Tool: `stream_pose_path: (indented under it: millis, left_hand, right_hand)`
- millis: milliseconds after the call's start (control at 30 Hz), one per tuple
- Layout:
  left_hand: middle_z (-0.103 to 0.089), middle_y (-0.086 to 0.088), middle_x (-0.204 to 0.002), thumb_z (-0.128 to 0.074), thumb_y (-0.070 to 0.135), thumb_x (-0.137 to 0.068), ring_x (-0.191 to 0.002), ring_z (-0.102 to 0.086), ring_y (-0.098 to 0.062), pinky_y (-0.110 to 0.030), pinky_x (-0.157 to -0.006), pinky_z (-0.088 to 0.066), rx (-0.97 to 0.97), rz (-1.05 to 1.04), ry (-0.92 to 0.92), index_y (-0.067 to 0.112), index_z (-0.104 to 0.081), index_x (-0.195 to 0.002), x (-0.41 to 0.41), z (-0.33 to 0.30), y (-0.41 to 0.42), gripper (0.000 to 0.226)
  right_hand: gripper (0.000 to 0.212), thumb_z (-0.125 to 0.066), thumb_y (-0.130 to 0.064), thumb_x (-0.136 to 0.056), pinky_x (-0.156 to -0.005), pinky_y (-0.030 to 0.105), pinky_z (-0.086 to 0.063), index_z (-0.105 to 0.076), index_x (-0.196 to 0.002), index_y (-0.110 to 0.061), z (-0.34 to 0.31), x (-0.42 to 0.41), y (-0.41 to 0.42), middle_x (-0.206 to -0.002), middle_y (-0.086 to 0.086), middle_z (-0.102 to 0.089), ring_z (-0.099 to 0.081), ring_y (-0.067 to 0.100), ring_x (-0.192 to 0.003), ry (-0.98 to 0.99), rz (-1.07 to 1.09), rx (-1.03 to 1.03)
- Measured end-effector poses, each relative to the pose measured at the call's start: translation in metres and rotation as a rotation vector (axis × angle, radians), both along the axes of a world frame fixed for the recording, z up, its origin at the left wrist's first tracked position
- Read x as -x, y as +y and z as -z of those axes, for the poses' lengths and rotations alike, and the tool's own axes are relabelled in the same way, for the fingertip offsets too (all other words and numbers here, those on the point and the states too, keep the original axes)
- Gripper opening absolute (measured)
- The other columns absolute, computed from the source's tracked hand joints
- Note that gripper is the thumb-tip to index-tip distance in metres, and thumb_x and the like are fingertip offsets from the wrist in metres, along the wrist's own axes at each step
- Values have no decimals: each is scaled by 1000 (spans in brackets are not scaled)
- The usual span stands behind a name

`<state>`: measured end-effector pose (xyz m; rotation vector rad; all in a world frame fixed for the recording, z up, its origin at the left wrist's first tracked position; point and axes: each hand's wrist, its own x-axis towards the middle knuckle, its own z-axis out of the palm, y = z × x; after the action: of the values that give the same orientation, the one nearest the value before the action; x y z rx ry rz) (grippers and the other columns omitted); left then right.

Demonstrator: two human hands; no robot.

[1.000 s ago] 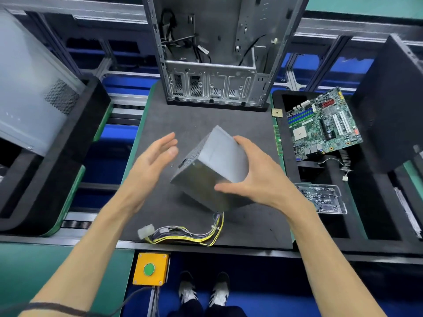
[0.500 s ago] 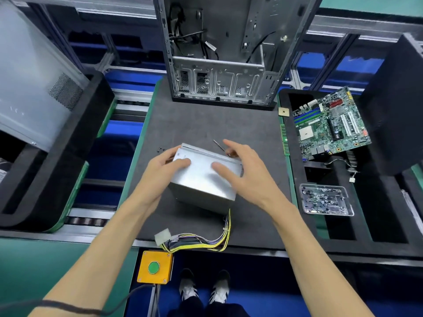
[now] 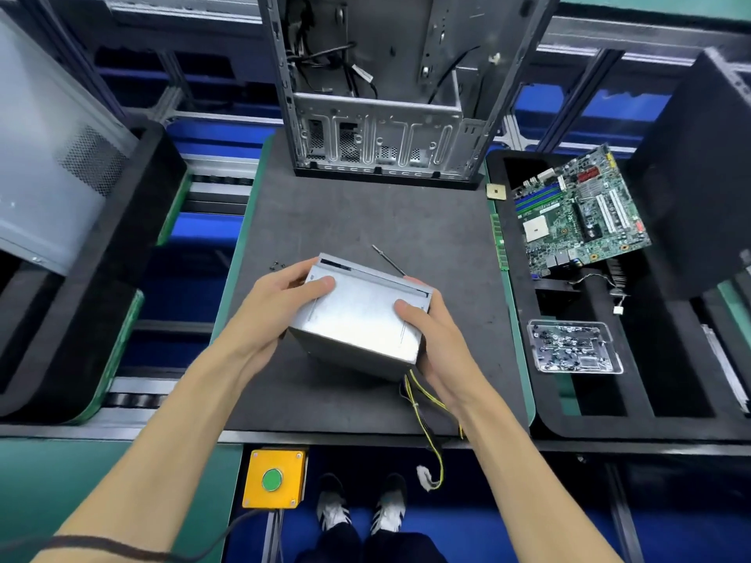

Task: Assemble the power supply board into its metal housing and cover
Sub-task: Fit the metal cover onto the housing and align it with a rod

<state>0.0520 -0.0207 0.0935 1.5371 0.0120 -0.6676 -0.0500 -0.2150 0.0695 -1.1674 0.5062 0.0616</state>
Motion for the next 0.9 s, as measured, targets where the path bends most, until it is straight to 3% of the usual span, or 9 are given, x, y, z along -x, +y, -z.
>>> stream_pose_path:
  millis: [133, 267, 333, 400, 567, 700, 833, 900]
  left_hand:
    - [-77, 6, -110, -73, 23, -90, -103, -72, -14, -28, -85, -53, -47, 39, 0, 25, -72, -116, -9, -1, -2, 26]
    - [-77, 4, -103, -78, 26, -85, -92, -74, -11, -27, -79, -52, -74, -9, -13, 27, -76, -99, -15, 2, -5, 14]
    - [-77, 4, -101, -78, 27, -84, -88, -73, -9, -26, -77, -51, -73, -7, -20, 29, -77, -94, -16, 3, -5, 10]
    - [-77, 5, -98, -78, 28, -84, -86, -72, -7, -23, -73, -51, -79, -13, -45, 30, -77, -93, -16, 4, -5, 9]
    - [-76, 10, -91, -76, 29, -87, -79, -69, 1, -10, -60, -49, -90, -25, -143, 26, -74, -96, -12, 3, -6, 10]
    - [-74, 10, -97, -71, 33, -91, -89, -66, -2, -16, -72, -48, -124, -43, -216, 29, -72, -101, -4, 4, -9, 11]
    - [-73, 13, -101, -66, 33, -94, -96, -66, -4, -21, -79, -45, -132, -54, -256, 31, -71, -103, 1, 5, -11, 10]
    - [-72, 15, -101, -64, 34, -96, -96, -65, -2, -20, -79, -45, -149, -52, -270, 32, -70, -105, 3, 5, -12, 12]
  right_hand:
    - [50, -68, -26, -83, -76, 23, -57, -56, -132, -26, 1, 0, -2, -117, -7, -73, -73, 8, -99, -9, 7, -33]
    - [36, -66, -17, -95, -75, 23, -57, -57, -130, -23, 0, -1, -2, -118, -2, -72, -73, 7, -96, -15, 22, -35]
    - [38, -70, -22, -89, -77, 25, -57, -60, -126, -19, 1, -1, 1, -115, -1, -74, -73, 10, -99, -25, 65, -6]
    - [41, -70, -27, -83, -79, 27, -57, -62, -122, -16, 3, -1, 3, -112, -2, -76, -72, 12, -101, -40, 110, 38]
    - [31, -68, -28, -88, -76, 20, -54, -64, -116, -16, 4, 1, 6, -105, -6, -76, -71, 8, -99, -104, 128, 157]
    - [35, -68, -38, -90, -75, 12, -49, -65, -117, -17, 3, 5, 4, -100, -16, -73, -66, -1, -92, -174, 123, 320]
    - [61, -71, -45, -84, -93, 21, -49, -51, -138, -26, 12, 14, 1, -128, -9, -65, -61, 9, -120, -230, 56, 277]
    - [61, -70, -43, -84, -94, 22, -49, -50, -140, -27, 14, 14, 2, -128, -10, -65, -60, 9, -122, -228, 56, 242]
